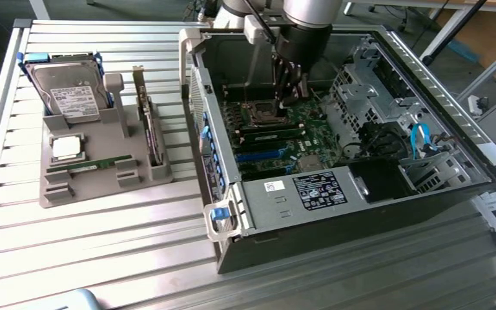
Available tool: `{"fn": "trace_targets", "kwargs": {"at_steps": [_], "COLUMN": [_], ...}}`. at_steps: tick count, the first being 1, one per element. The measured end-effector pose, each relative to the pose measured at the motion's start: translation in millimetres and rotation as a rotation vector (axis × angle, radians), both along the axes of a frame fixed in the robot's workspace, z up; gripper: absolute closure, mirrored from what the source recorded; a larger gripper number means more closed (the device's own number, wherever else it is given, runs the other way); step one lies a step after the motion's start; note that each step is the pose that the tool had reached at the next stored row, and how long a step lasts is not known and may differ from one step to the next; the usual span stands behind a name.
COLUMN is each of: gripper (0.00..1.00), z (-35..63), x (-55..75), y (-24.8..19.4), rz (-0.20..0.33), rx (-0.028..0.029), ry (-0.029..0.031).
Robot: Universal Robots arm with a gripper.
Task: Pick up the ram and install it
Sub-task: 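Press down the ram until it locks into place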
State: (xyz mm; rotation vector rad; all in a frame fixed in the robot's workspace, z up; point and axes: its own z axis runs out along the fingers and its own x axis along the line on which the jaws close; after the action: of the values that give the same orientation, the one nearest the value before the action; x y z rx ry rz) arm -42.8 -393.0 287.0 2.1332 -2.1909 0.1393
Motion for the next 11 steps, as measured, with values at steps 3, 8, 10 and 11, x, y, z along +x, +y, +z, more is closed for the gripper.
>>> {"fn": "trace_targets", "kwargs": {"at_steps": [3,8,10,11], "gripper": [0.89,0.89,0.89,0.89], "z": [0.0,0.0,0.0,0.0], "x": [2.0,7.2,9.4,10.8], "y": [0.0,0.0,0.0,0.0], "rz": [0.000,0.000,0.000,0.000], "rx": [0.0000,-0.0001,-0.0001,-0.0001], "ry": [0.0000,0.0000,0.0000,0.0000]}}
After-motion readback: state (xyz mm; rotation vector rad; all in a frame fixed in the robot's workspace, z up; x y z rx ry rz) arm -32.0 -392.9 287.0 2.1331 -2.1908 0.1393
